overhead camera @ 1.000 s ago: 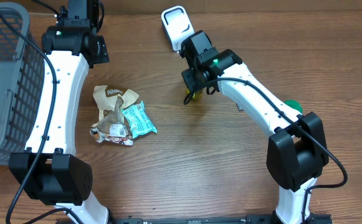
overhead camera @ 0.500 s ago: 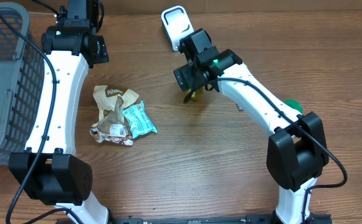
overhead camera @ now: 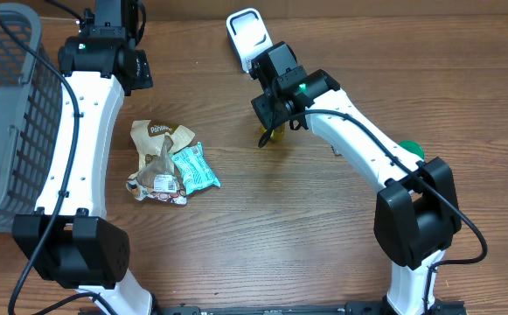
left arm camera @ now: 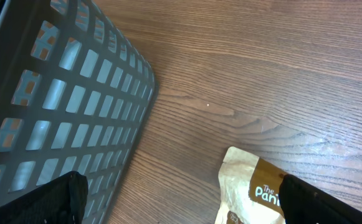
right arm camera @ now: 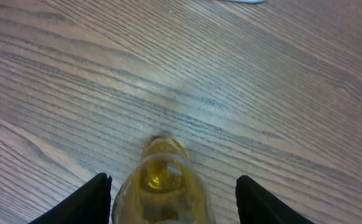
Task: Scan the item barcode
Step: 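Hold the yellow bottle in front of the white scanner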
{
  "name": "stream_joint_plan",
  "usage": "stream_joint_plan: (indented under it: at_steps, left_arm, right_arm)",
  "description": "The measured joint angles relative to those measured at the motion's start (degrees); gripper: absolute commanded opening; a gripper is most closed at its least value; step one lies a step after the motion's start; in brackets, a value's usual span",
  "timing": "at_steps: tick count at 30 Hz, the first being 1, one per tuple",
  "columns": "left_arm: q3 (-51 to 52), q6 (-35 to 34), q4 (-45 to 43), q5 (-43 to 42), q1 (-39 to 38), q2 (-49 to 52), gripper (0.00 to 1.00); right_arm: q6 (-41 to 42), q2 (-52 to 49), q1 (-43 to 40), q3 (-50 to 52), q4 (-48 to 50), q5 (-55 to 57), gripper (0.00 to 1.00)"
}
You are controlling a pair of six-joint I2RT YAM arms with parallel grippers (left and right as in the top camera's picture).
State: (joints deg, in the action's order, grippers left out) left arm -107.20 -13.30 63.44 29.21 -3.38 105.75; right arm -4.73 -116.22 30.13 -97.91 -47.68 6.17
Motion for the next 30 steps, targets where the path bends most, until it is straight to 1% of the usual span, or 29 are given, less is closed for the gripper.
stream_joint_plan:
  at_steps: [3, 8, 11, 23, 24, 26, 30]
  left_arm:
    - [0.0, 0.0, 0.0, 0.02, 0.0, 0.0, 0.99]
    - [0.0, 0.0, 0.0, 0.0, 0.0, 0.0, 1.0]
    - [0.0, 0.0, 0.0, 0.0, 0.0, 0.0, 1.0]
    - [0.0, 0.0, 0.0, 0.02, 0.0, 0.0, 1.0]
    - [0.0, 0.0, 0.0, 0.02, 0.0, 0.0, 1.0]
    - [0.0, 0.0, 0.0, 0.0, 0.0, 0.0, 1.0]
    - [0.0, 0.0, 0.0, 0.02, 0.0, 0.0, 0.99]
  right_arm:
    - [-0.07, 0.0, 0.02, 0.0, -1.44, -0.02, 0.52]
    - [-0.04, -0.04, 0.0, 0.0, -2.27, -0.02, 0.52]
    - [-0.09, -0.57, 0.0, 0.0, -1.95, -0.02, 0.47]
    - [0.0, -1.49, 0.02, 0.0, -2.91, -0.02, 0.47]
    - [-0.02, -1.49, 0.0, 0.0, -2.91, -0.02, 0.44]
    - [0.13, -1.49, 0.0, 0.0, -2.95, -0.07, 0.34]
    - [0.42, -1.49, 0.0, -0.35, -3.39, 0.0, 0.27]
